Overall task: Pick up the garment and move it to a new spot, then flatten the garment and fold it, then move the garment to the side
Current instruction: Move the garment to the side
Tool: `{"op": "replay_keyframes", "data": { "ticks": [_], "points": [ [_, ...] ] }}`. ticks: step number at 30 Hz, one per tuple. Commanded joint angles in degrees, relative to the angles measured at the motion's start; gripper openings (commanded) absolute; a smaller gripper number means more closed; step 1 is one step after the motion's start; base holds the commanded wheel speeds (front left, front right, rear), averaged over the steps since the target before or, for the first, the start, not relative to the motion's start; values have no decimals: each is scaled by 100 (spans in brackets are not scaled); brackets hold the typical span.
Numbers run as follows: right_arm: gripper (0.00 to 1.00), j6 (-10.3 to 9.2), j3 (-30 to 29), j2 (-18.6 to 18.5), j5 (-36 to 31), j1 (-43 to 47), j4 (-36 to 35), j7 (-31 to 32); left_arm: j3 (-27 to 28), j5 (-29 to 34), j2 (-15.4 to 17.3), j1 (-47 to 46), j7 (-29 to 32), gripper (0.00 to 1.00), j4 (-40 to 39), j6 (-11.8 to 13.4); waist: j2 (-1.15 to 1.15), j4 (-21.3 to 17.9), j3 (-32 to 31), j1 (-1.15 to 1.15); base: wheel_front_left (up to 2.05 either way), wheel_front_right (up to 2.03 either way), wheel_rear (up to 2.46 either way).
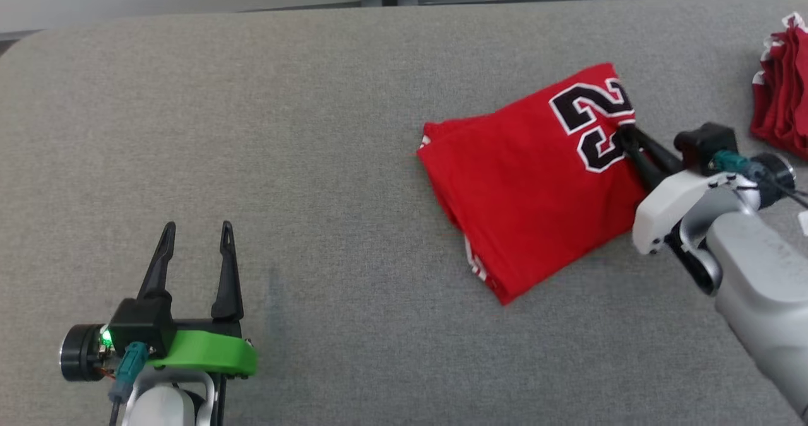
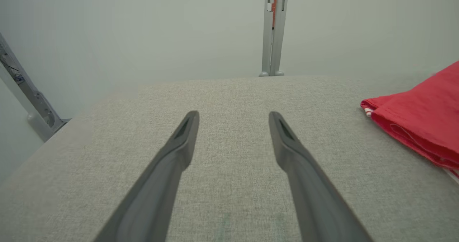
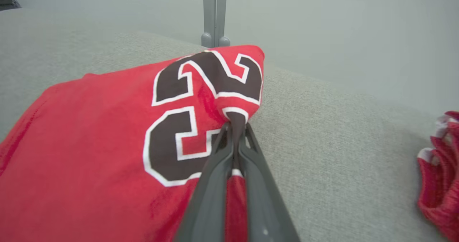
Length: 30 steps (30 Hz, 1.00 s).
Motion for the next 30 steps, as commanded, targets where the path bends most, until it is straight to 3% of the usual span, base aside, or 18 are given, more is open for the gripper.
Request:
{"op": "replay_keyframes", "data": {
  "ticks": [1, 10, 19, 25, 30],
  "points": [
    [0, -14, 26, -168, -20, -168, -90, 38, -19, 39, 14, -152, 0, 100, -21, -31, 0, -435, 523, 0, 0, 0, 0],
    [0, -14, -2, -1332, 224, -1097, -772, 363, -64, 244, 149, -612, 1, 100, -138, -114, 0, -976, 1349, 0, 0, 0, 0],
    [0, -14, -224, -2569, 557, -1586, -1204, 739, -144, 346, 256, -849, 0, 100, -345, -139, 0, -1233, 1788, 0, 0, 0, 0],
    [0, -14, -349, -3062, 868, -1739, -1152, 1035, -191, 374, 301, -922, 0, 100, -474, -145, 0, -1308, 1935, 0, 0, 0, 0],
    [0, -14, -394, -3185, 1047, -1919, -696, 1169, -235, 410, 358, -995, 1, 100, -511, -167, 0, -1318, 2088, 0, 0, 0, 0]
  ]
}}
